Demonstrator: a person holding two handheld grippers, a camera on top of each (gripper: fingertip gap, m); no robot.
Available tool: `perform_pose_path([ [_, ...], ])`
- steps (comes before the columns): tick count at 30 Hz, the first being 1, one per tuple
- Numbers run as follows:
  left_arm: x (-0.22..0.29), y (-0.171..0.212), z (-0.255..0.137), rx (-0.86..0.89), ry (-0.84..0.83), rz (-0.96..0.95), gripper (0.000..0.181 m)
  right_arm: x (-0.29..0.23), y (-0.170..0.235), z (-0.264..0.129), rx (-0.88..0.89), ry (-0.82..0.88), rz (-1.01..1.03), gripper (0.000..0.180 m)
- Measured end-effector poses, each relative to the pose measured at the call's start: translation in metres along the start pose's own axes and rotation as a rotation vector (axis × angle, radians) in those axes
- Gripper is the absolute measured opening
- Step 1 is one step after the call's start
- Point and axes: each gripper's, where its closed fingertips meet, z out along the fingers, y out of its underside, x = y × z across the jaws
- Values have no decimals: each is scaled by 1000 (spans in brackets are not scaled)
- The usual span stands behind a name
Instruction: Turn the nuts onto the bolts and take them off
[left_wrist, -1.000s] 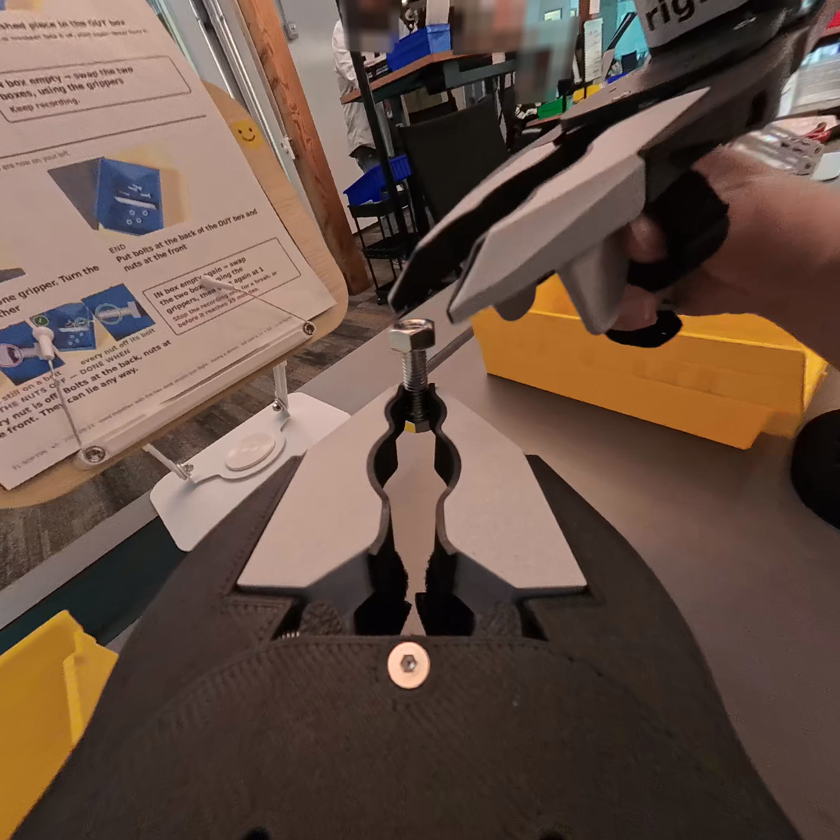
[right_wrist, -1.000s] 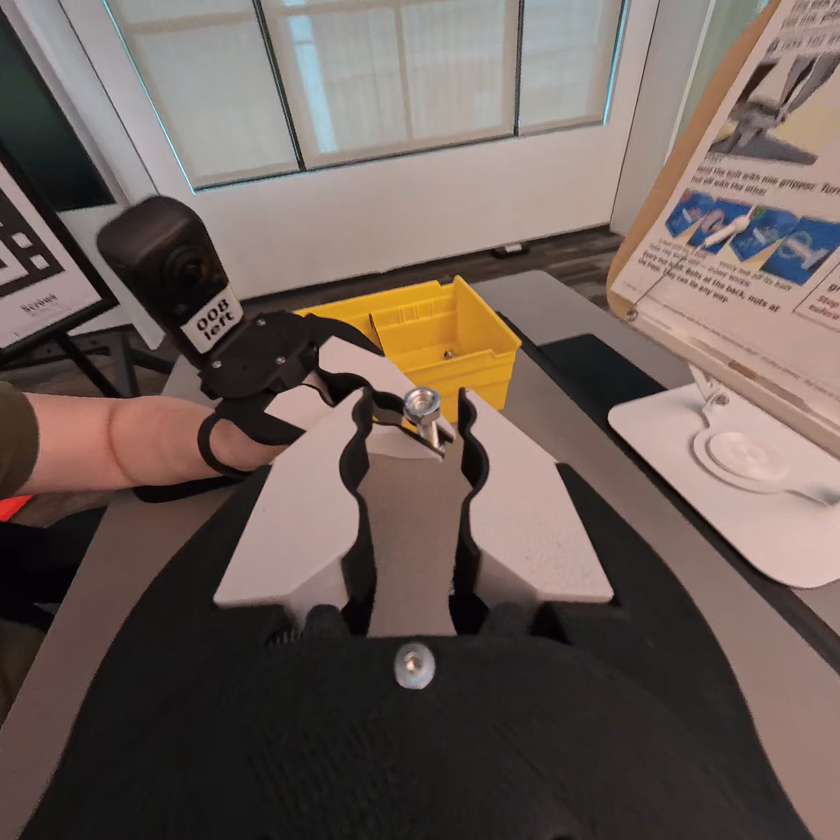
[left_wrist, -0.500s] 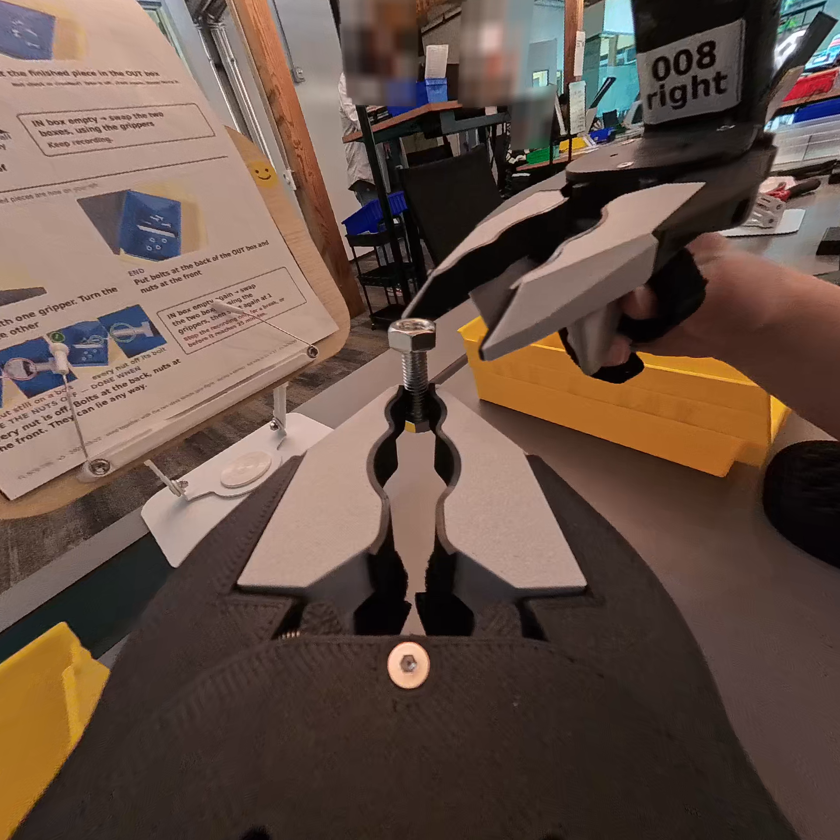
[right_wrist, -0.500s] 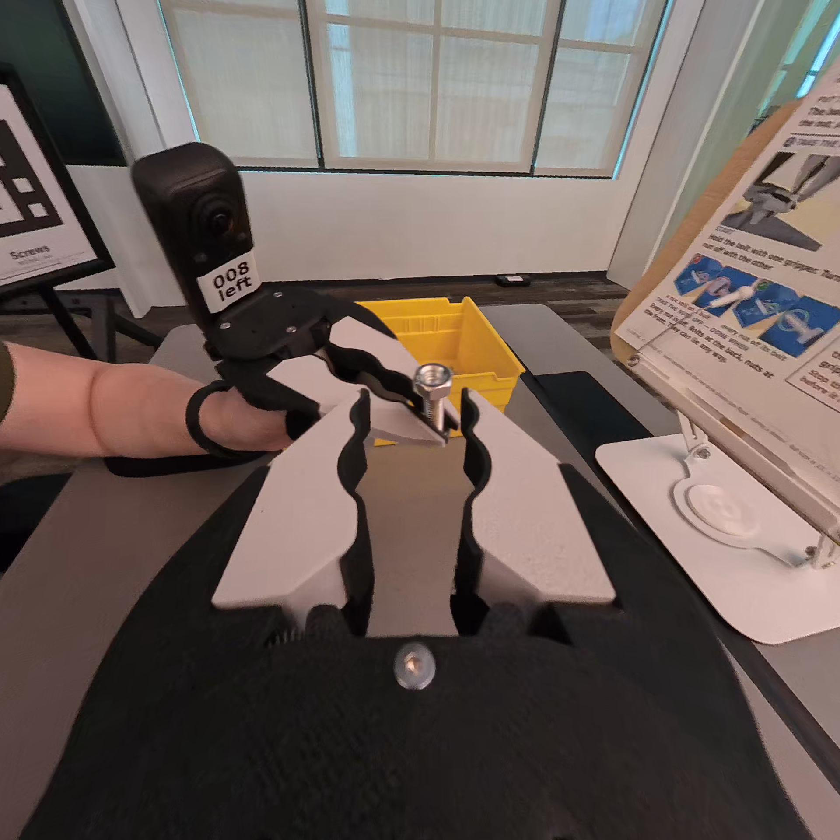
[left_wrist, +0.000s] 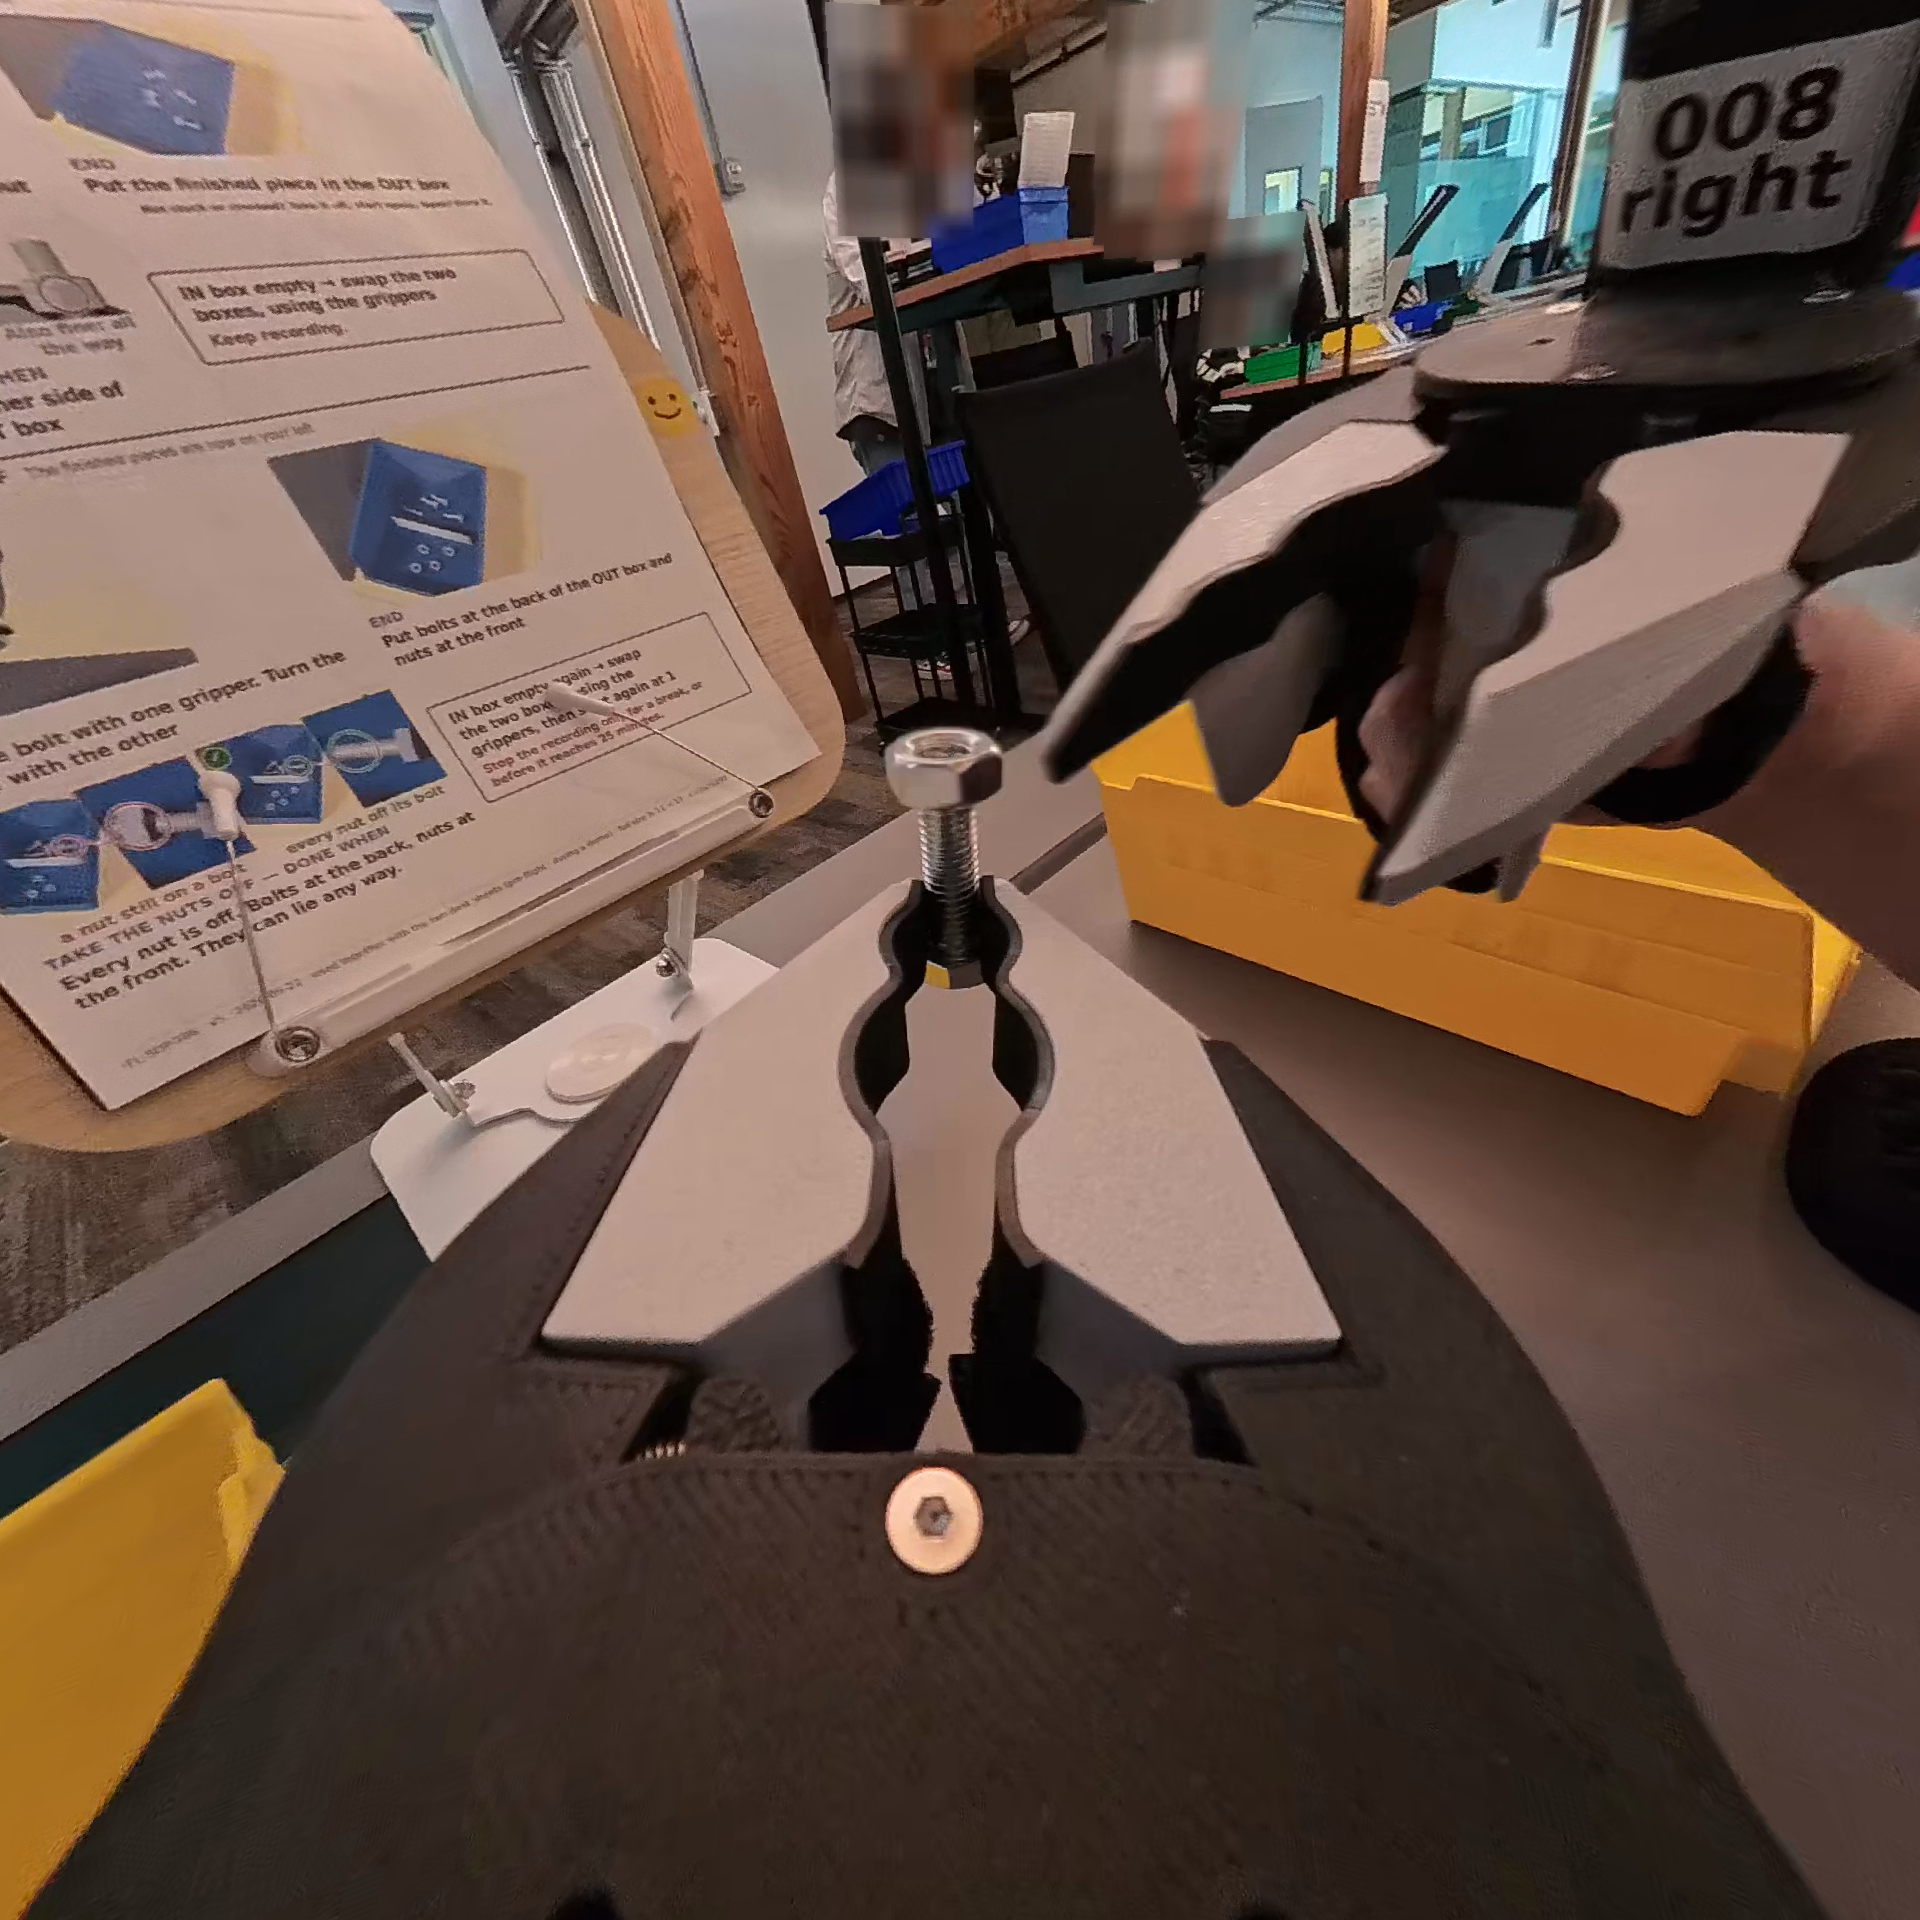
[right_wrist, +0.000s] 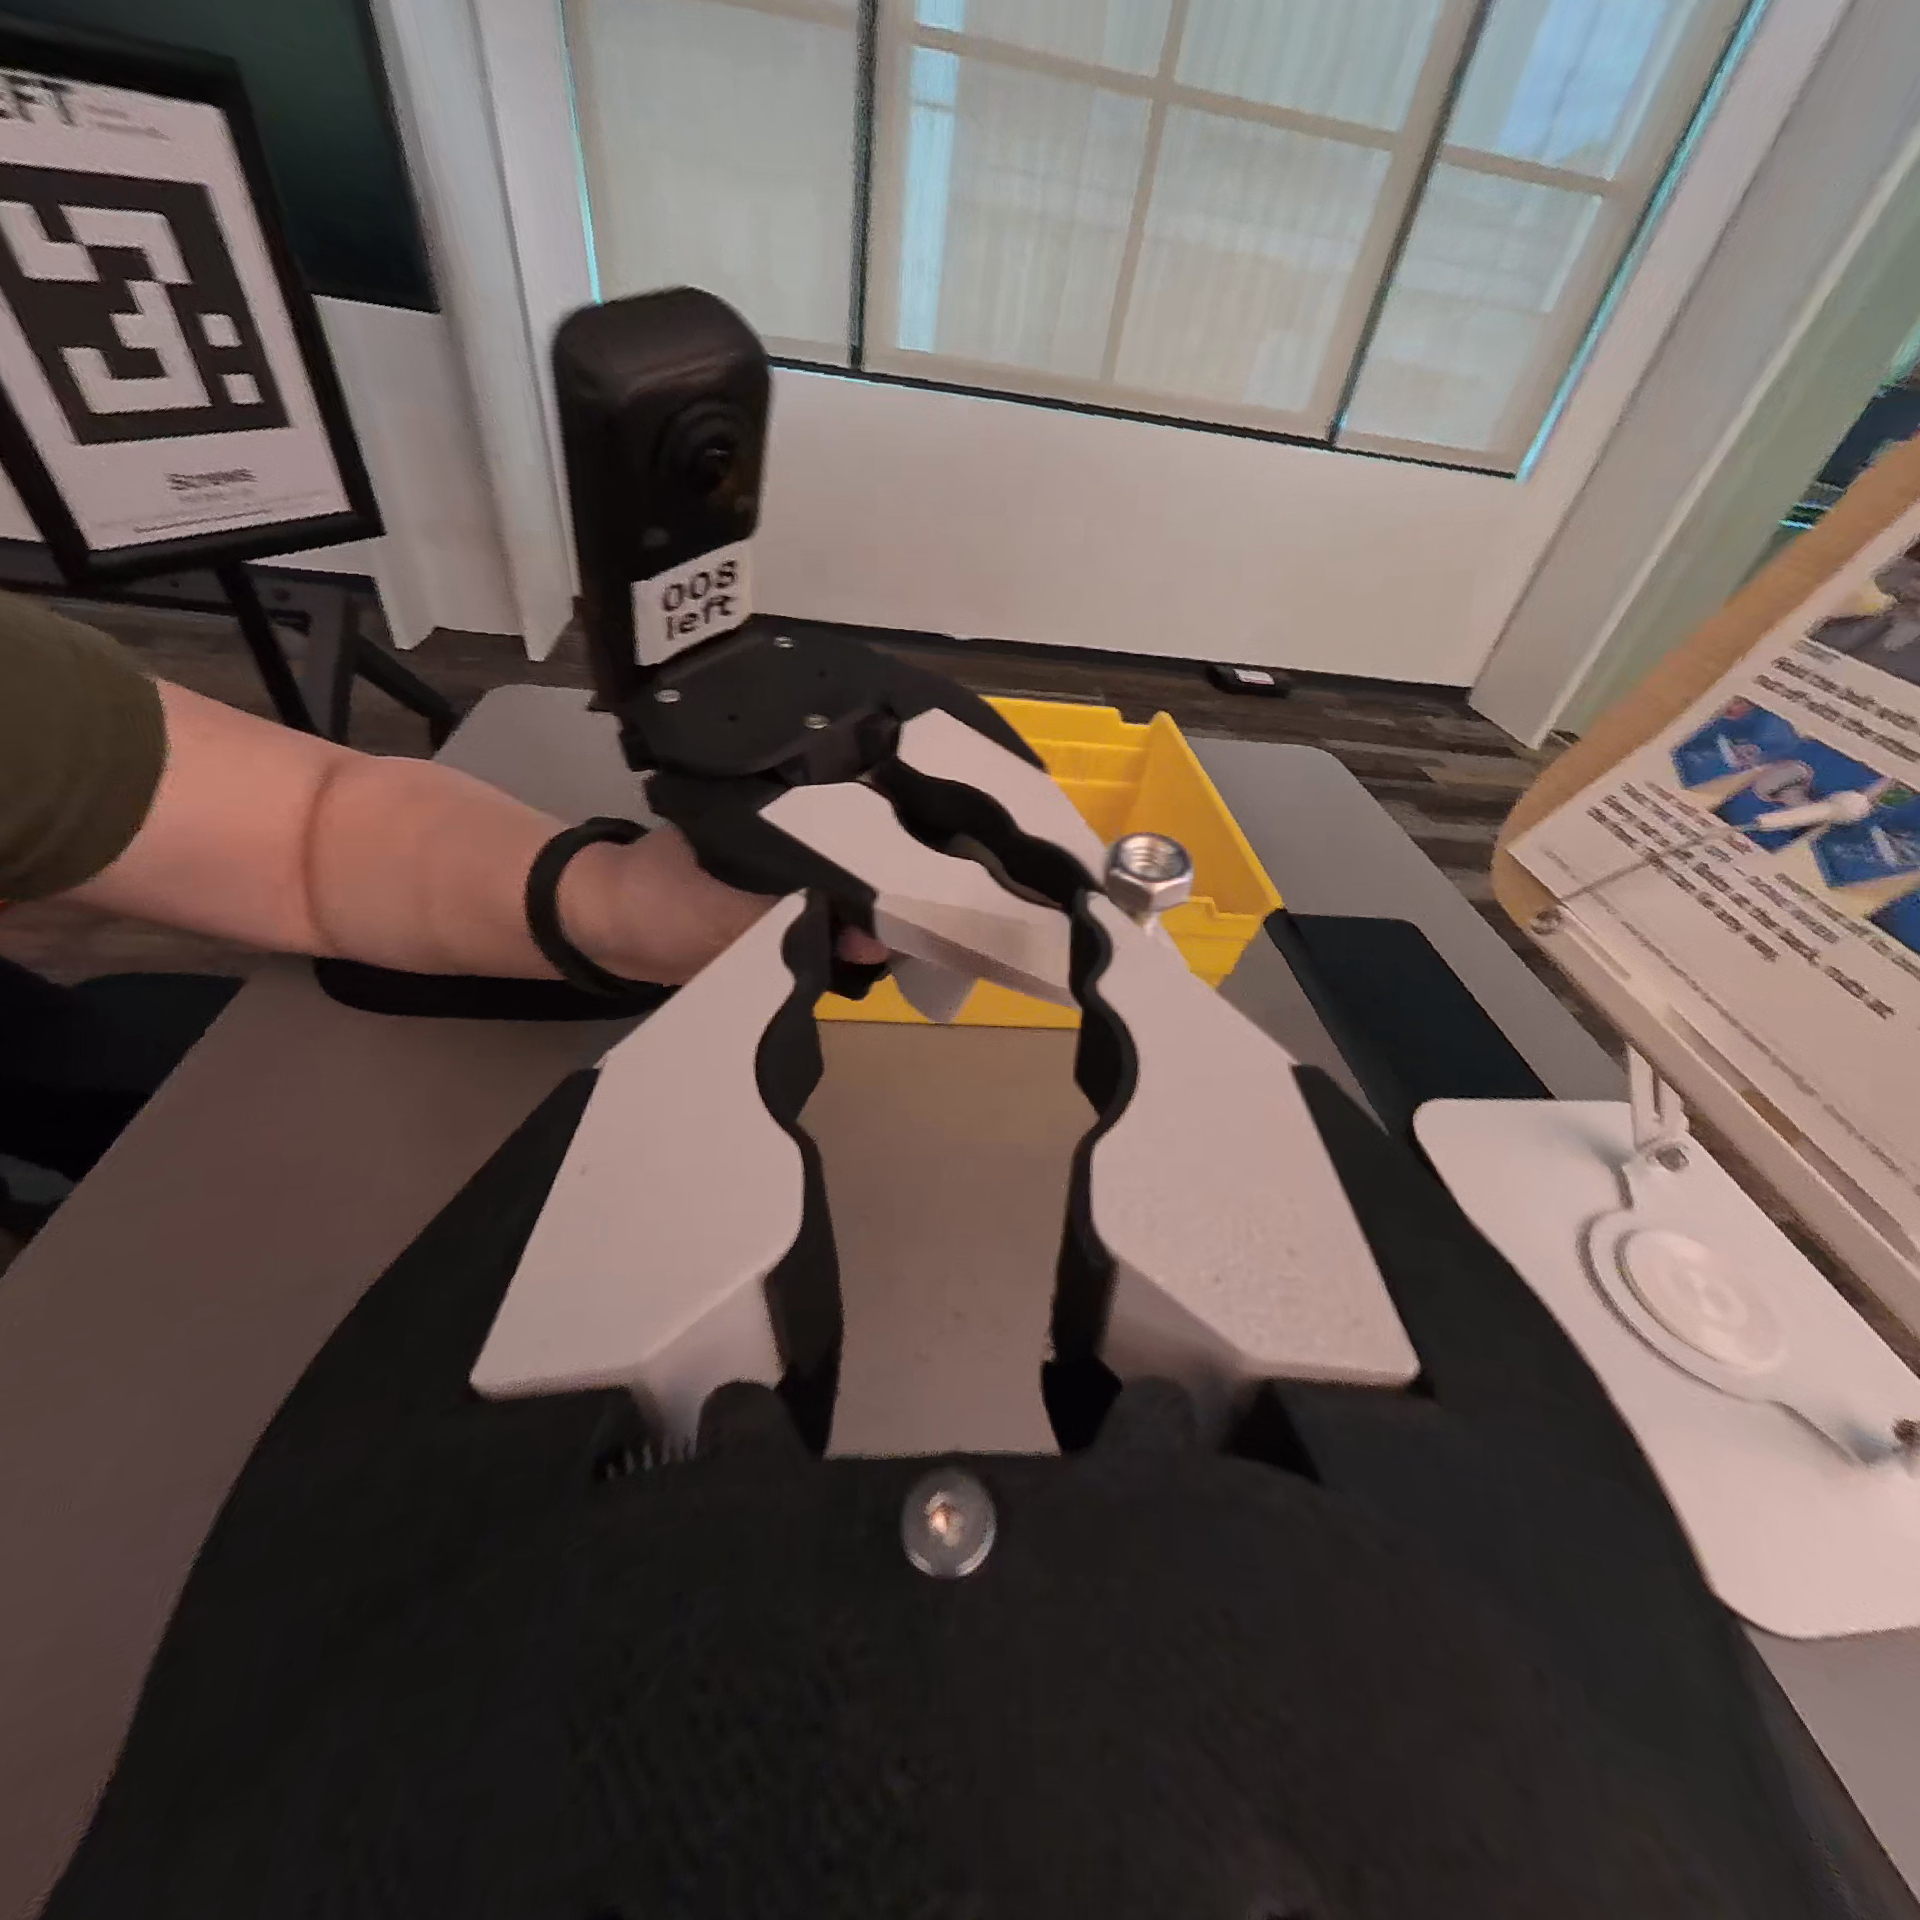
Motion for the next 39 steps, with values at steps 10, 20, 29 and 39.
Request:
perform_pose_path([
  [10,6,-5,-1,25,25,9,7,1,-8,5,45,21,27,93],
  [20,-5,-15,-8,54,20,-37,7,-1,-24,-3,112,14,42,107],
  [29,-12,-17,-11,27,-28,-5,7,-30,-6,14,-7,-81,-90,105],
  [39,16,-23,-9,41,78,55,7,-19,-13,21,42,-2,-56,117],
])
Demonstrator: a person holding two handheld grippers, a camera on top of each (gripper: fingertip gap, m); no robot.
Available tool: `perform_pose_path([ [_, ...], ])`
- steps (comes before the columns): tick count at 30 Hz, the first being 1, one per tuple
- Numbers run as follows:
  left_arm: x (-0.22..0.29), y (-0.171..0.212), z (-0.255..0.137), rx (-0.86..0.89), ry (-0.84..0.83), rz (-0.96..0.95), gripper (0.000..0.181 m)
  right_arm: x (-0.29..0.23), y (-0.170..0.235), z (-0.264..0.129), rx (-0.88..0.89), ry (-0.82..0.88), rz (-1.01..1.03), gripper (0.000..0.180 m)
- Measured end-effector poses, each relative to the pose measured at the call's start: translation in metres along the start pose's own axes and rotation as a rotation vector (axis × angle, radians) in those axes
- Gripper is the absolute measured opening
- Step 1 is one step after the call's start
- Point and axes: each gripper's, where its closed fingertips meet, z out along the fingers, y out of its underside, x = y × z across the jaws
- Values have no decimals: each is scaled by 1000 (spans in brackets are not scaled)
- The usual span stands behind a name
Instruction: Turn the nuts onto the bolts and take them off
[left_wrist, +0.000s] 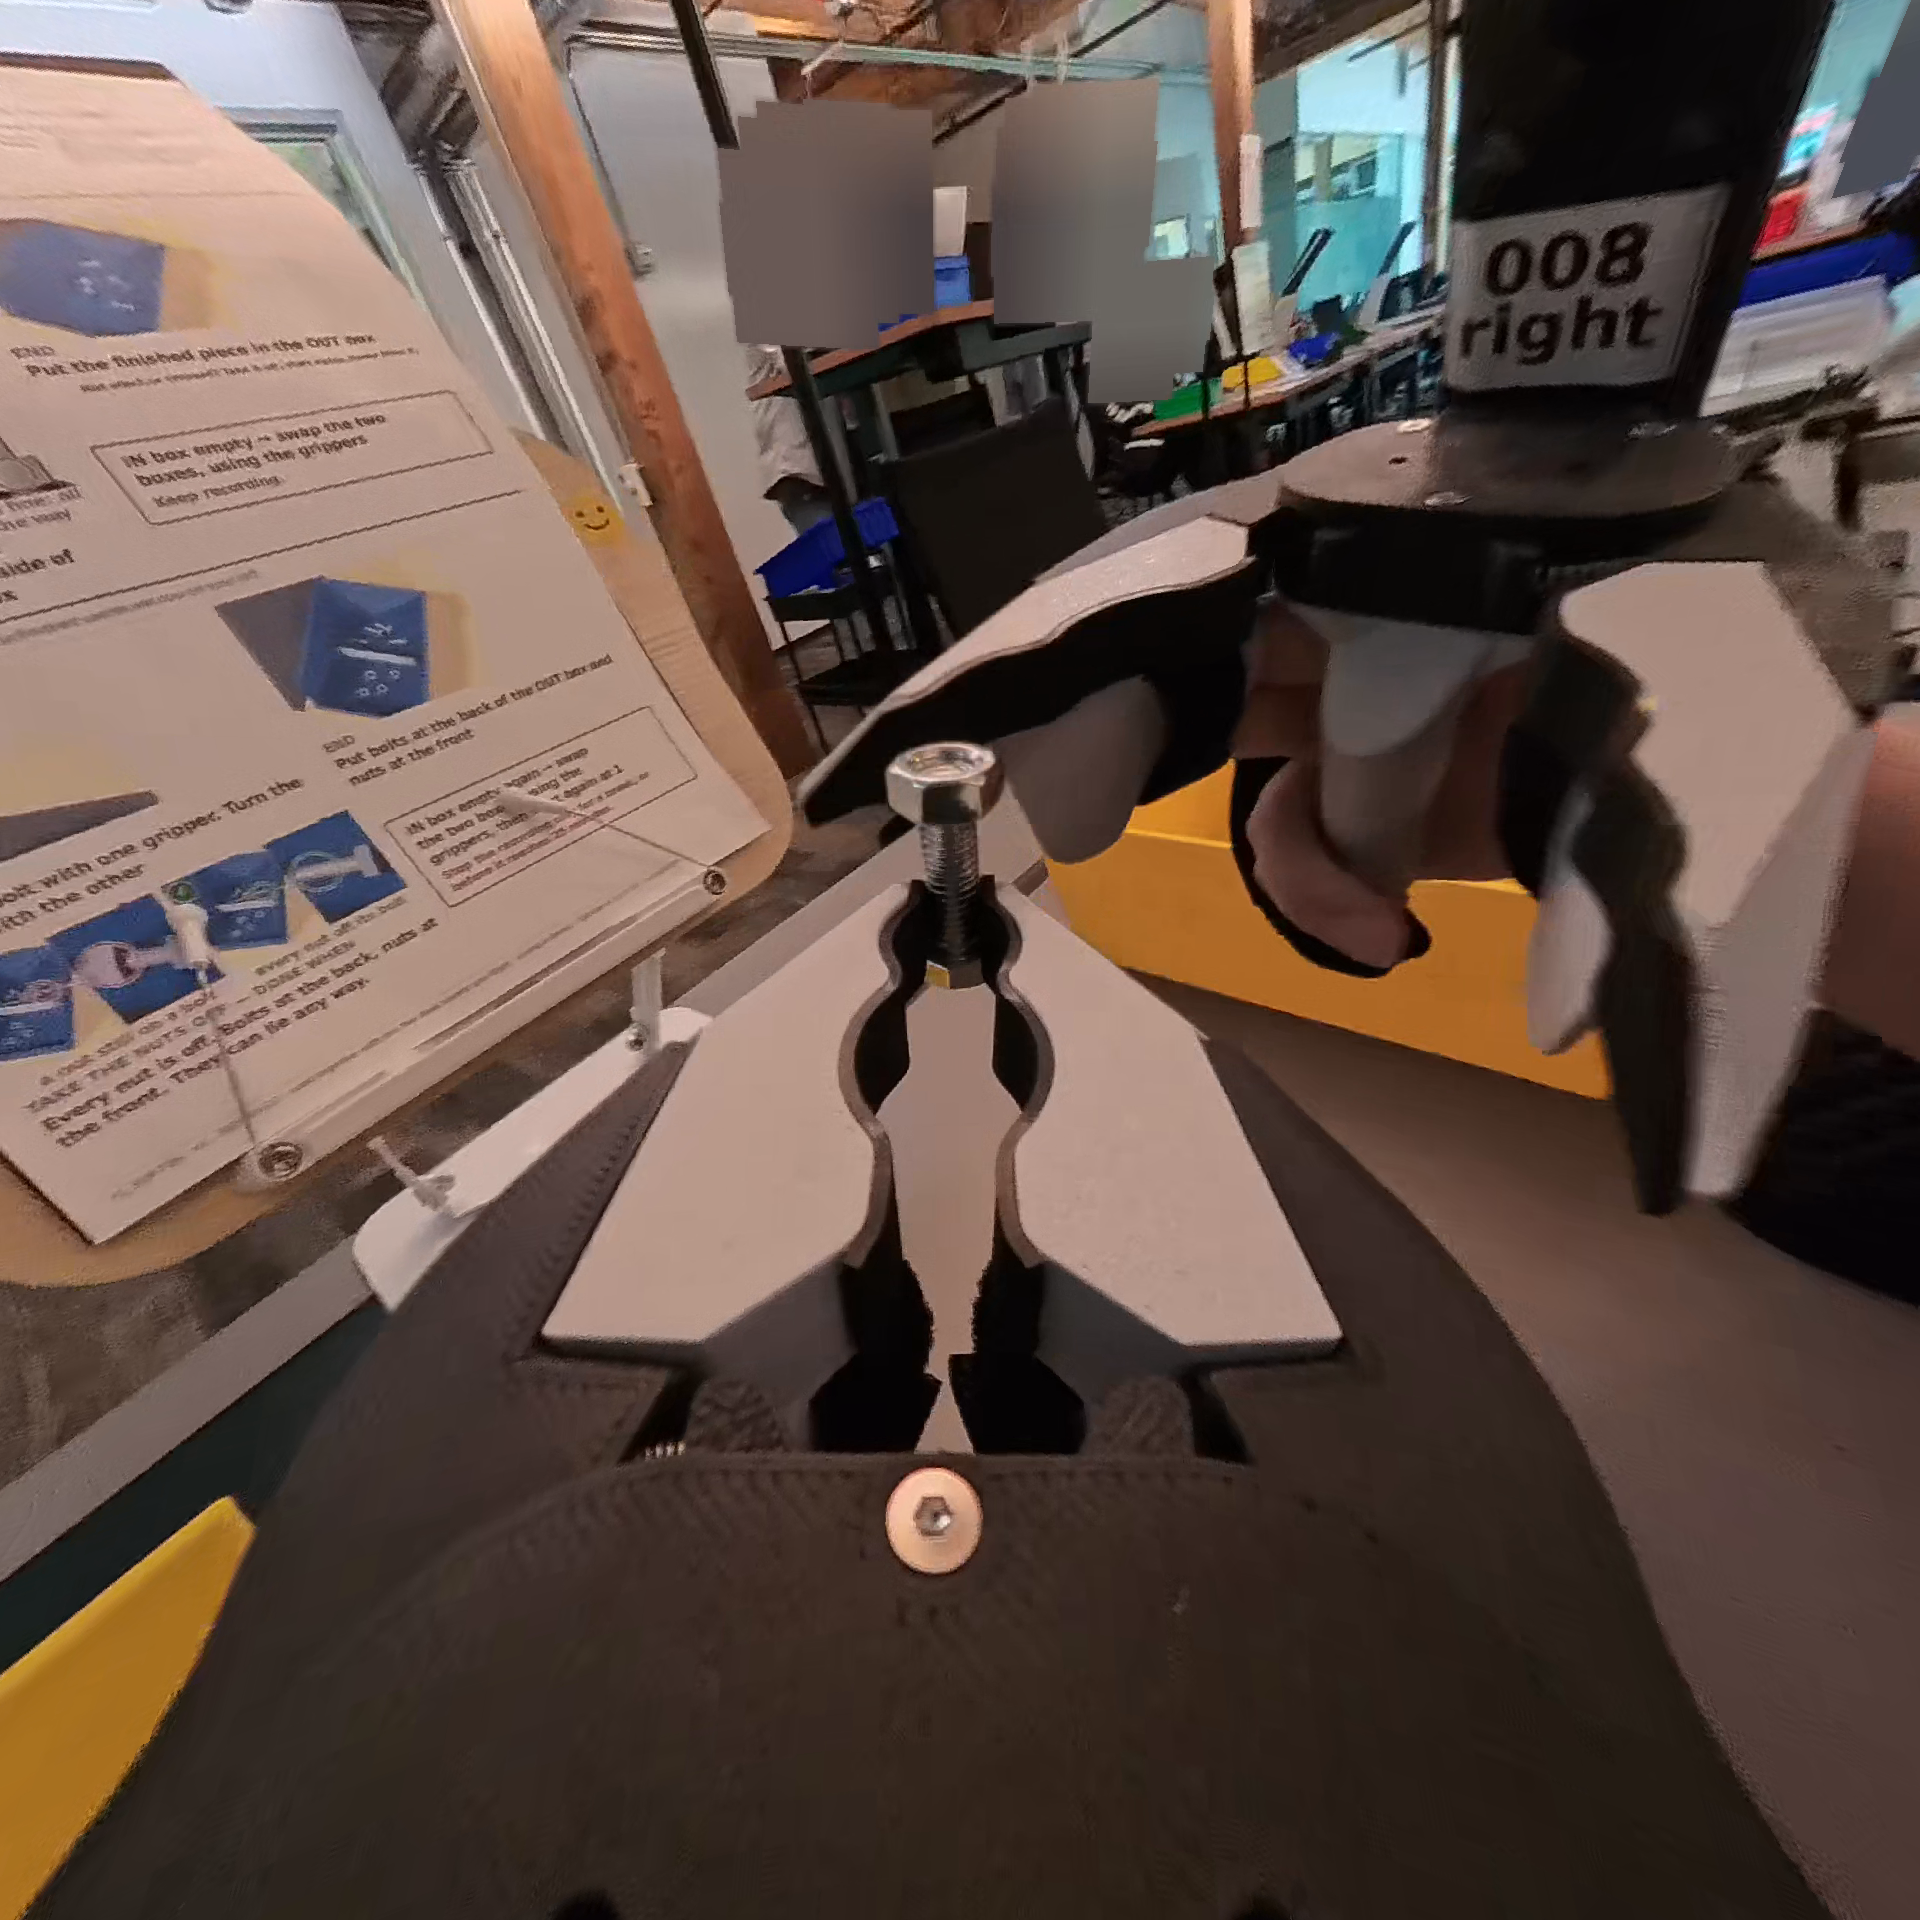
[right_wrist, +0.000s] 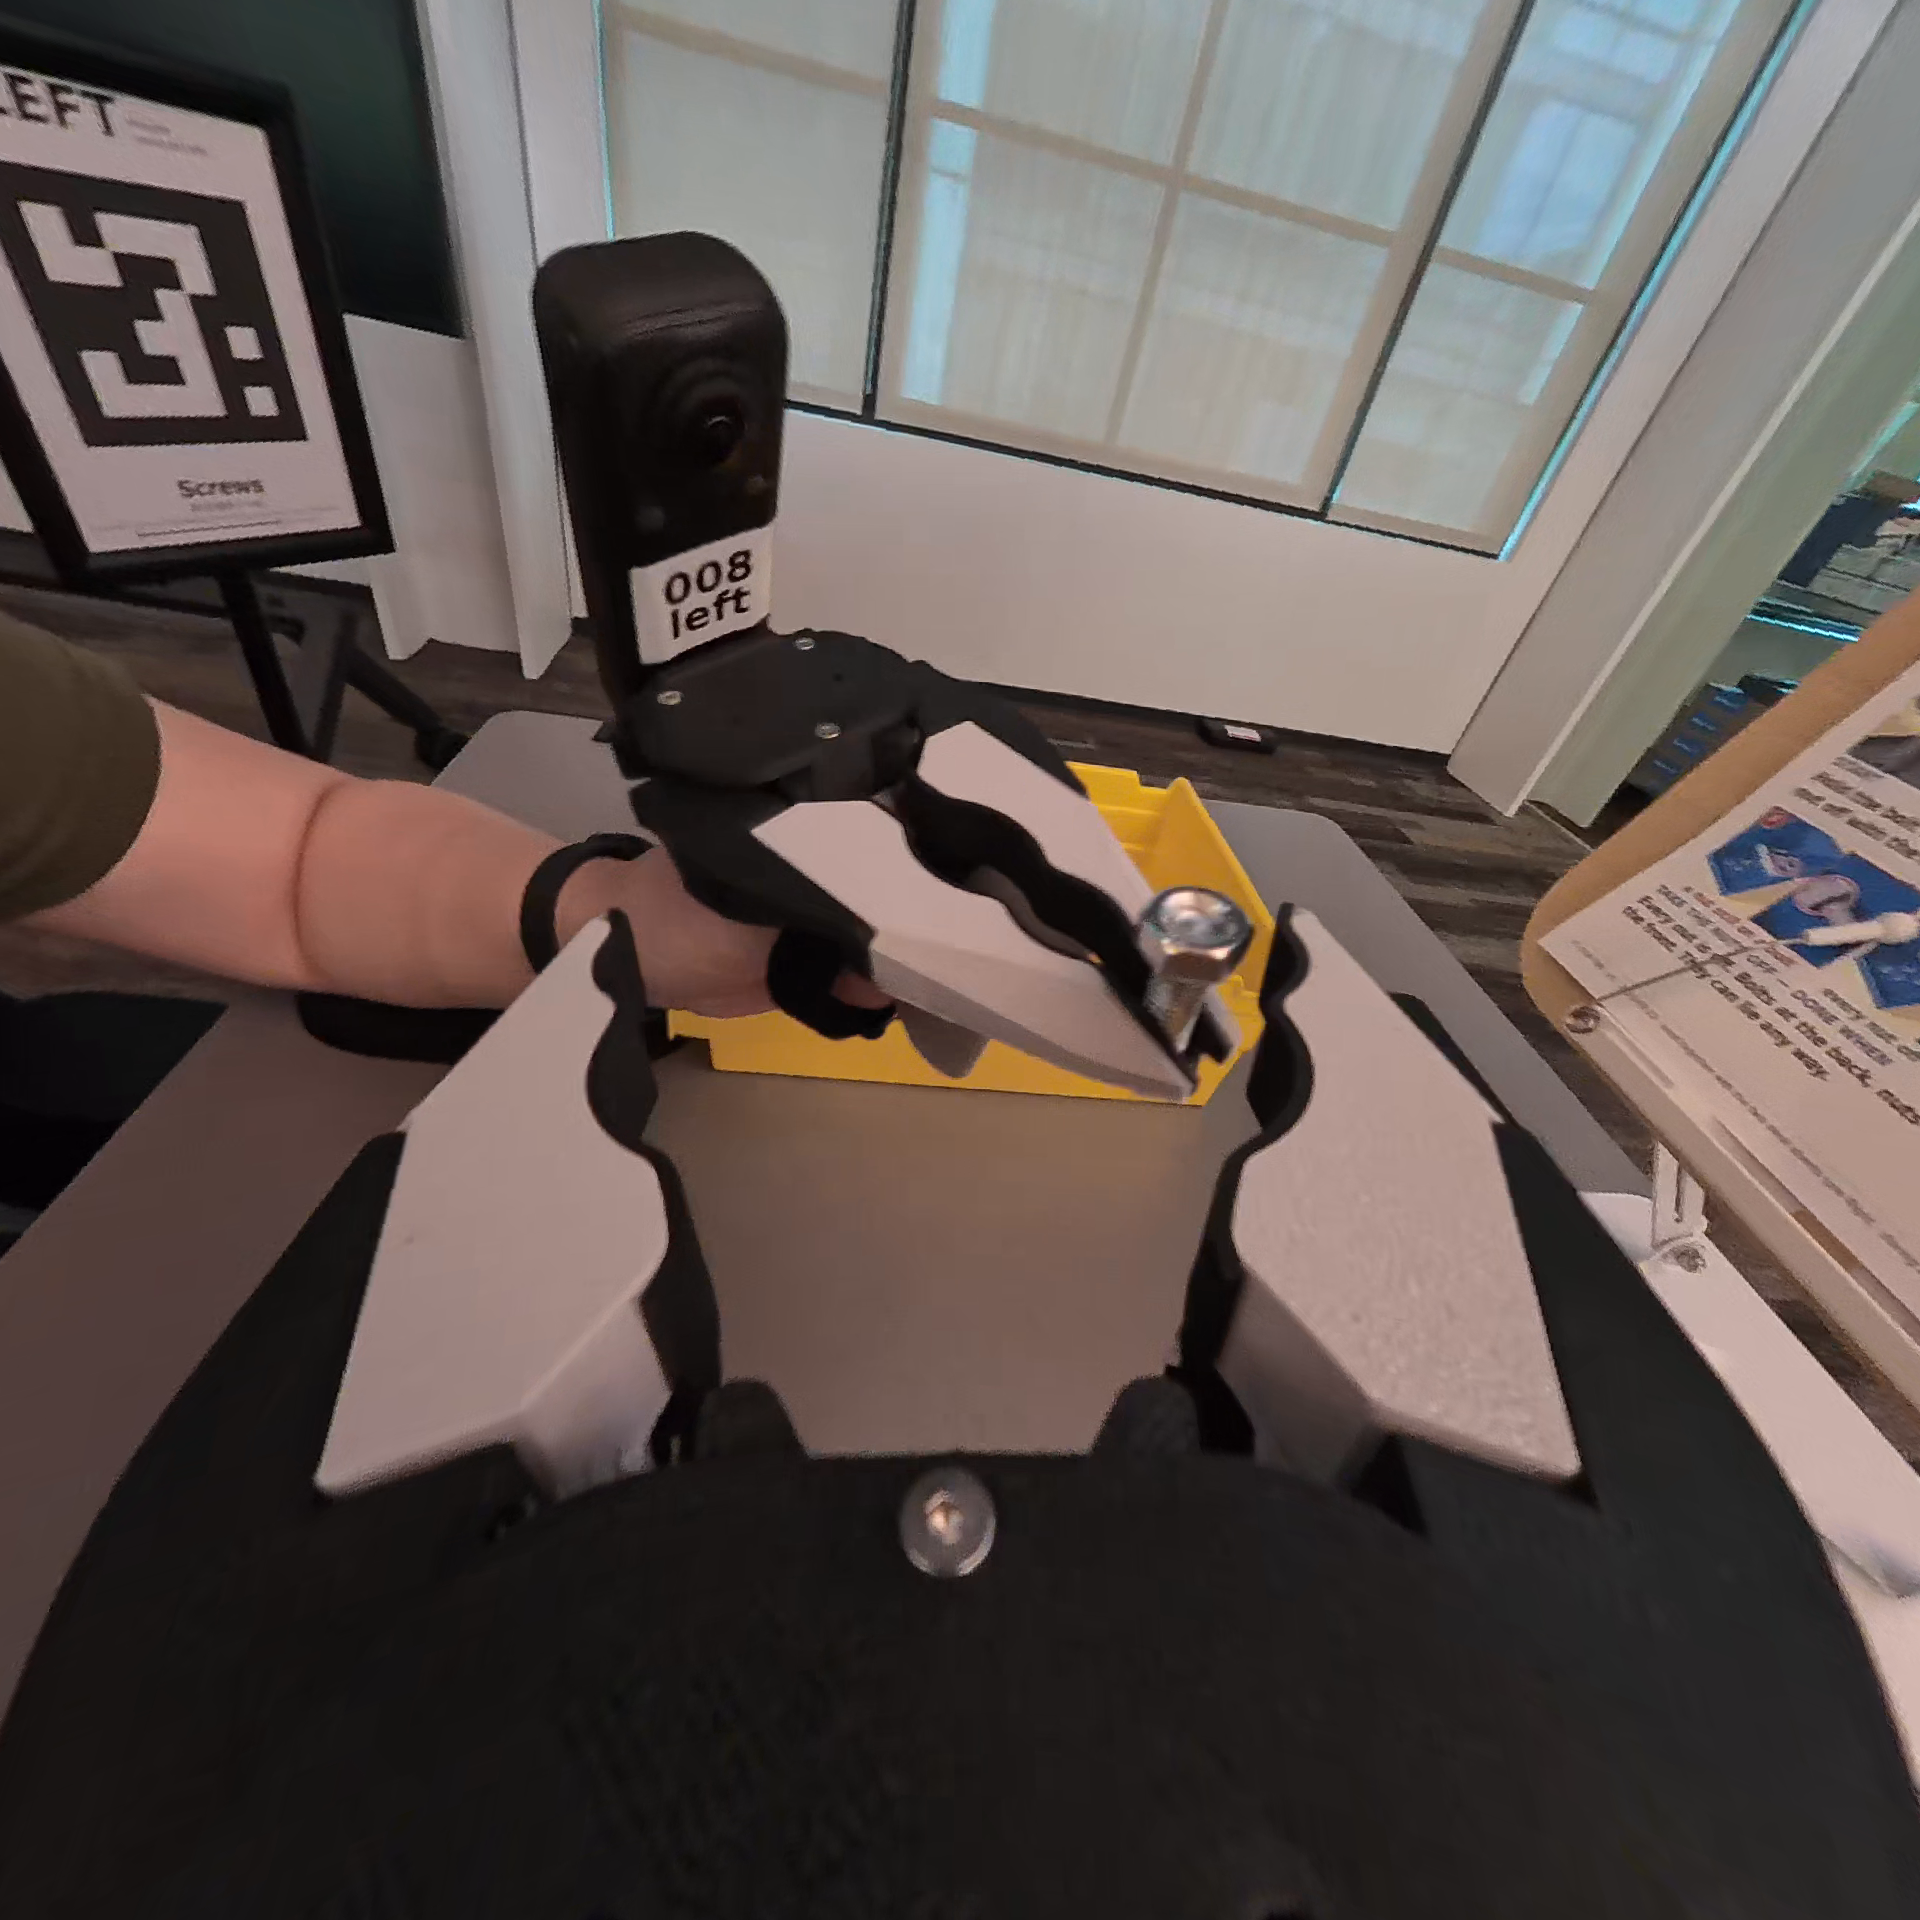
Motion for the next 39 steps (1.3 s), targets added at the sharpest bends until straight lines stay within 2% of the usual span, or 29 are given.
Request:
perform_pose_path([
  [3,-17,-1,-5,5,-53,-44,7,-6,4,-2,-54,-12,-73,110],
  [4,-26,0,-8,6,-72,-80,7,-16,7,-4,-86,-72,-92,90],
  [5,-33,0,-11,10,-79,-111,7,-18,6,-5,-93,-79,-97,86],
  [6,-36,-2,-13,21,-75,-132,7,-11,2,-6,-82,-33,-100,87],
  [10,-19,-4,-8,23,-15,-94,7,6,-8,-5,-1,59,-36,110],
  [12,-1,-4,-3,20,38,-53,7,6,-8,-1,15,45,-5,112],
  [15,-3,-1,-2,0,1,-24,7,-3,-2,2,-31,8,-24,114],
  [16,-11,-1,-4,0,-25,-40,7,-3,1,1,-60,15,-58,113],
  [18,-29,0,-10,-3,-65,-102,7,-18,6,-4,-138,-59,-85,84],
  [21,-35,-5,-15,38,-43,-166,7,-13,-4,-9,-123,2,-95,90],
  [24,-12,-8,-8,36,28,-120,7,-1,-8,-8,-80,68,-79,102],
  [27,11,-7,-1,27,101,-91,7,-2,-6,0,-61,51,-39,104],
  [30,1,-7,-3,21,49,-88,7,-6,-1,1,-116,44,-73,111],
  [31,-10,-6,-6,20,14,-103,7,-10,1,-5,-154,22,-88,100],
  [32,-21,-6,-9,22,-19,-131,7,-22,2,-10,-188,-52,-75,76],
  [35,-25,-16,-17,82,29,-196,7,-12,-18,-17,-111,19,-84,81],
  [39,4,-20,-10,84,117,-129,7,6,-13,-13,-90,105,-66,100],
])
